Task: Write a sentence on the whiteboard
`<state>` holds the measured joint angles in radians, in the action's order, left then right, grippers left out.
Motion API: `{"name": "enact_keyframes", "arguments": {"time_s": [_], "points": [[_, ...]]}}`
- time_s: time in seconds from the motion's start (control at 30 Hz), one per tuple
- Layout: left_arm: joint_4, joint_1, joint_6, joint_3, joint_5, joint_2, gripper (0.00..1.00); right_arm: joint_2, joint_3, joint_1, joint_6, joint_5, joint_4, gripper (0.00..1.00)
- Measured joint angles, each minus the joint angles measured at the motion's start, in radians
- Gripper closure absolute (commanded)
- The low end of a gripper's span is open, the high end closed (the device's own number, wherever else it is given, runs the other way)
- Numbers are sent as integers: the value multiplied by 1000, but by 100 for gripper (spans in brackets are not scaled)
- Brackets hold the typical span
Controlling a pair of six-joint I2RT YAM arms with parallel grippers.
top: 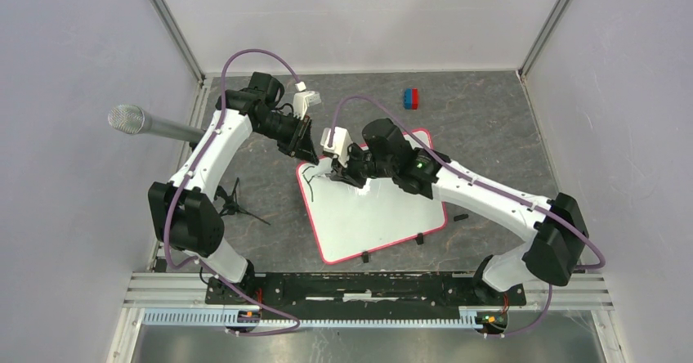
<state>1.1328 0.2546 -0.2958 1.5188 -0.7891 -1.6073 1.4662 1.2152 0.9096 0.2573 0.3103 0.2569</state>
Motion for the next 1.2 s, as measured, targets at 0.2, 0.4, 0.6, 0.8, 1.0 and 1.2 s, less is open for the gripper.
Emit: {"name": "enact_keyframes", "arguments": {"time_s": [0.2, 0.4, 0.6, 0.8, 1.0, 1.2], "points": [[1, 0, 0, 0, 0, 0, 97, -3, 0, -5, -3, 19, 3, 100], [2, 0, 0, 0, -2, 0, 98, -60, -8, -10, -3, 34, 10, 100], [2, 0, 0, 0, -2, 0, 98, -89, -19, -13, -3, 33, -2, 100], [2, 0, 0, 0, -3, 0, 98, -89, -28, -14, -3, 24, -1, 100], [2, 0, 0, 0, -3, 0, 98, -89, -31, -14, -3, 19, 0, 100], [2, 0, 0, 0, -3, 0, 98, -85, -44, -14, -5, 27, 0, 100]]}}
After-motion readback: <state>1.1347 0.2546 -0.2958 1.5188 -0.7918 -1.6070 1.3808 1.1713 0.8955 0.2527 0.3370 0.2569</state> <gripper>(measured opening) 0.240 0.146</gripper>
